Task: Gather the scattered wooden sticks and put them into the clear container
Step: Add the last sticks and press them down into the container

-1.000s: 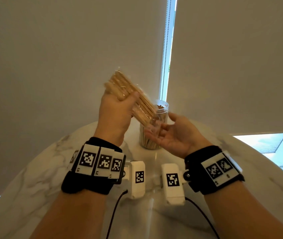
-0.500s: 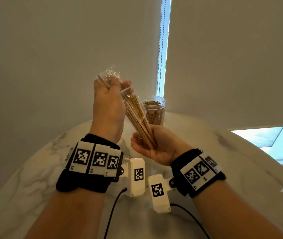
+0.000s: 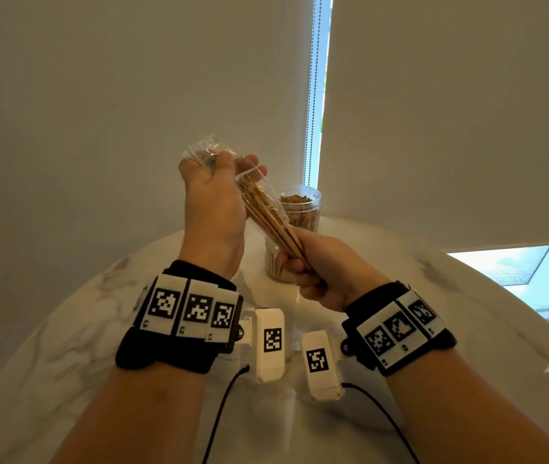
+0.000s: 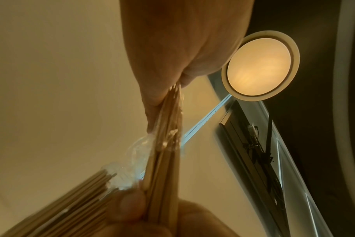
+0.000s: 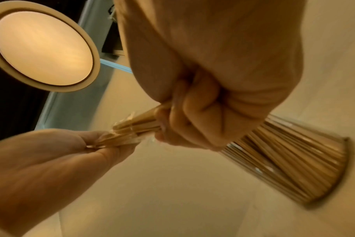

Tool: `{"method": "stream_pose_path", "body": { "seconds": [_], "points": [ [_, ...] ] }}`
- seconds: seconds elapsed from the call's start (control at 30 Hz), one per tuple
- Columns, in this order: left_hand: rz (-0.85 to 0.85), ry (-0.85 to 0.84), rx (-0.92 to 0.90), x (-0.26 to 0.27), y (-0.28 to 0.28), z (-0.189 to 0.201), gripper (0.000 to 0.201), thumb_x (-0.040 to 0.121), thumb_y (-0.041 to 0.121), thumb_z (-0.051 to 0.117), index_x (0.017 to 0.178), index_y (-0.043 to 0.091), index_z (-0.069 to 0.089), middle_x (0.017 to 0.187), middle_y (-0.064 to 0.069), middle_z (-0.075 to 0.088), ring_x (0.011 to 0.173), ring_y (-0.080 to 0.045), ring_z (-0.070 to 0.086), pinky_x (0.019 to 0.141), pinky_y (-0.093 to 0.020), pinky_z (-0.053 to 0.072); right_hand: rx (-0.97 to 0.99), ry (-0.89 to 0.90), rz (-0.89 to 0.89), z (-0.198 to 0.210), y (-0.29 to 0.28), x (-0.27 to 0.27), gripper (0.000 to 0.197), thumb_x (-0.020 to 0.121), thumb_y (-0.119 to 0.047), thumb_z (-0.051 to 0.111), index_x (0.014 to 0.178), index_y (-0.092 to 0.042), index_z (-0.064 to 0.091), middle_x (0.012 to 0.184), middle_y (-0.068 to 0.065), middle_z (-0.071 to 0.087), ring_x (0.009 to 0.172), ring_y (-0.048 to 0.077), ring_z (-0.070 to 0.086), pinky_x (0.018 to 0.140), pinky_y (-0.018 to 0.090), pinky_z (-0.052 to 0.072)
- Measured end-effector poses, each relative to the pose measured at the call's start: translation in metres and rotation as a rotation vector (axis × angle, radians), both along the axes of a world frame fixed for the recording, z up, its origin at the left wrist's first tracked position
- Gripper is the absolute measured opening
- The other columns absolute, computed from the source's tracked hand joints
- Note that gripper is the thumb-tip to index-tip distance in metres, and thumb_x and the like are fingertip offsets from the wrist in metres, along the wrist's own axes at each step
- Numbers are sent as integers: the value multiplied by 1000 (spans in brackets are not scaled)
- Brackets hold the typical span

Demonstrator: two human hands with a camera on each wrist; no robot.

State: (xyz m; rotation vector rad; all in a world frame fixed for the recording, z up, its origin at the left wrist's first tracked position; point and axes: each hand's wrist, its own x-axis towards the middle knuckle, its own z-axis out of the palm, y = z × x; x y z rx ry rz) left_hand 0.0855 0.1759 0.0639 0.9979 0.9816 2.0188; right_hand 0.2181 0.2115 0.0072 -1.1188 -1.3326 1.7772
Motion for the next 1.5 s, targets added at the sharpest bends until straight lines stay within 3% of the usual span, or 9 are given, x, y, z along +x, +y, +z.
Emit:
{"method": "stream_pose_path", "body": {
  "seconds": [0.4,0.67,0.87,0.97,1.07,1.17,1.3,1.4,1.5],
  "points": [
    [57,-529,-204,-51,13,-36,28,105,5,41,131,3,51,104,-15,69,91,-26,74,78,-55,60,357,-505,-219,4,17,36,42,94,-37,47,59,-16,55,48,-3,43,40,13,29,42,21,25],
    [36,-222,-664,-60,14,-104,32,94,8,60,124,-4,60,98,-15,66,78,-24,63,72,-34,54,403,-693,-256,7,22,62,38,95,-29,44,62,-14,56,56,2,45,47,16,32,46,25,27],
    [323,30,-876,-73,11,-96,139,47,64,88,157,16,19,158,-12,32,142,-34,34,113,-49,35,332,-484,-261,17,15,57,38,97,-32,44,66,-15,56,50,-3,41,39,12,27,39,20,24],
    [330,166,-608,-46,-3,-72,122,69,75,71,159,16,13,162,-10,25,147,-32,26,116,-46,27,270,-339,-262,20,12,49,40,96,-34,48,61,-16,56,48,-4,40,34,10,25,36,18,23],
    [-106,223,-250,-7,-17,-48,120,61,82,65,155,19,25,151,1,47,140,-14,41,112,-40,29,231,-232,-239,21,7,36,43,97,-35,48,58,-17,54,46,-4,39,33,9,25,33,17,23],
    [-308,242,-122,15,-8,-36,92,69,60,80,138,13,41,120,3,68,115,-9,64,102,-34,46,220,-157,-200,19,-2,16,43,99,-41,47,62,-19,52,50,-3,39,36,9,26,36,19,23],
    [-206,152,-178,20,13,-36,33,100,32,60,111,0,58,95,-15,76,92,-26,75,85,-40,58,138,27,-114,12,-17,-13,49,103,-48,42,67,-17,54,52,0,43,39,10,30,37,19,23],
    [-162,133,-184,7,17,-40,34,102,43,52,84,13,53,63,1,64,65,-19,66,77,-41,58,96,-26,-58,8,-20,-19,48,104,-42,45,80,-7,67,65,11,63,48,18,54,43,24,43],
    [-118,186,-204,-9,14,-45,34,100,46,54,81,19,50,56,6,41,50,-11,42,57,-31,49,191,-238,-15,10,-18,-14,35,102,-33,55,110,-3,69,96,14,75,79,22,69,74,33,59]
  ]
}}
